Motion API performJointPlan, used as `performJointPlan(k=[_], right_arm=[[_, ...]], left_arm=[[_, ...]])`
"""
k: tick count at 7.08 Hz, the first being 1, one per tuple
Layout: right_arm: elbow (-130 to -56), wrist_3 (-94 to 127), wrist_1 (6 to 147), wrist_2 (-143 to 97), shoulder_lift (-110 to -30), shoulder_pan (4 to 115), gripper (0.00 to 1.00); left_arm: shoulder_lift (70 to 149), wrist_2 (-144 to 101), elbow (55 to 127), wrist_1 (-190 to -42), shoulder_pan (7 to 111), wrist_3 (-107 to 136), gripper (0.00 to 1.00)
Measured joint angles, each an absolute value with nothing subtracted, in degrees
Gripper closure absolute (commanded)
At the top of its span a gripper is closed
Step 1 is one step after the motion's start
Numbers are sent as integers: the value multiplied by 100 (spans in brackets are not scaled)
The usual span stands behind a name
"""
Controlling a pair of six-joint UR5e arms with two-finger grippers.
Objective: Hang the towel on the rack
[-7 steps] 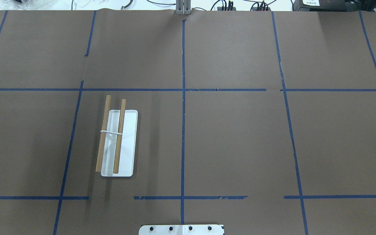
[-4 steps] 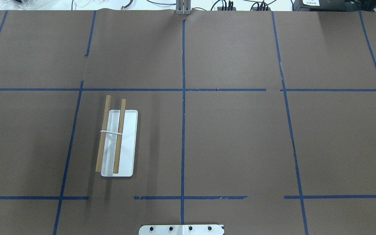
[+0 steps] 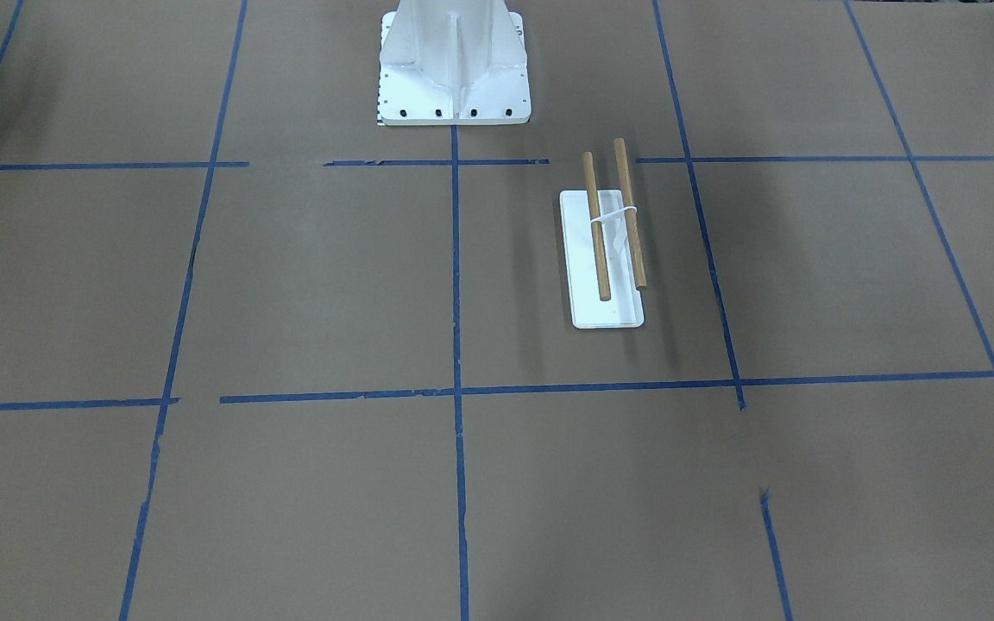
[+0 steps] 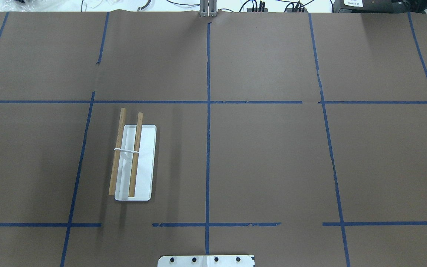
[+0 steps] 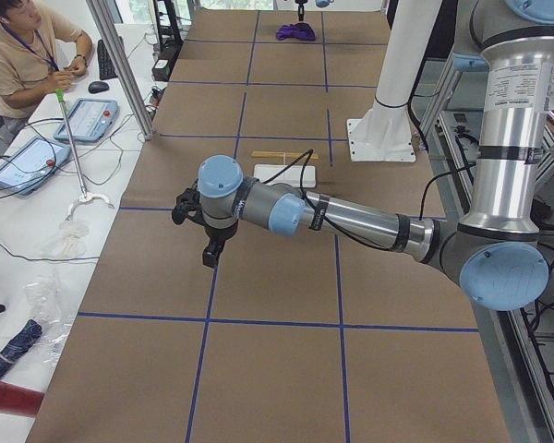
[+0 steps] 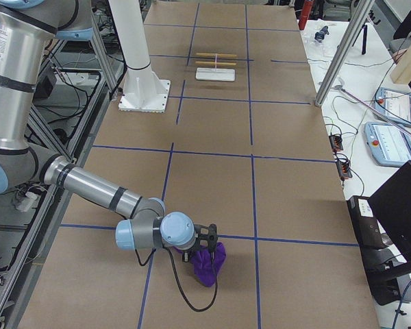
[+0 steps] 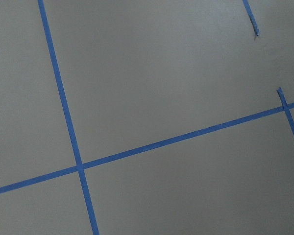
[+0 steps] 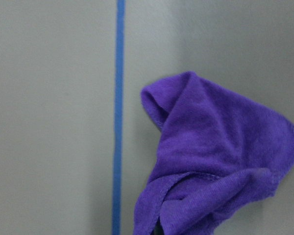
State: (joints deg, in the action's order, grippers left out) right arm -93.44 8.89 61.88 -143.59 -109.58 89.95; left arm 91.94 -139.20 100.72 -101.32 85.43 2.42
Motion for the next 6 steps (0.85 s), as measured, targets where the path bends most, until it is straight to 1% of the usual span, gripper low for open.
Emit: performJointPlan(k=[1,2,3,4,6], right_arm=[[-10128,1382,6683,-14389,-10909,8967,100],[-10680,2007,7044,-14495,-10686,8812,100],[-11028,2905,7221,-14726,-10250,8555,100],[-11237,4028,7285,-14919,-9629,8207,100],[-11382,6380,7322,-14870,-8110,7173,100]], left_arm=[[9234,-13925,10087,-10298,8515,619,0],[9309,-13929,10111,-10606,8398,1309,0],[9385,-13988,10123,-11086,8145,2117,0],[9537,-14106,10124,-11559,7818,3093,0],[10269,-14204,10088,-12170,7153,5523,0]])
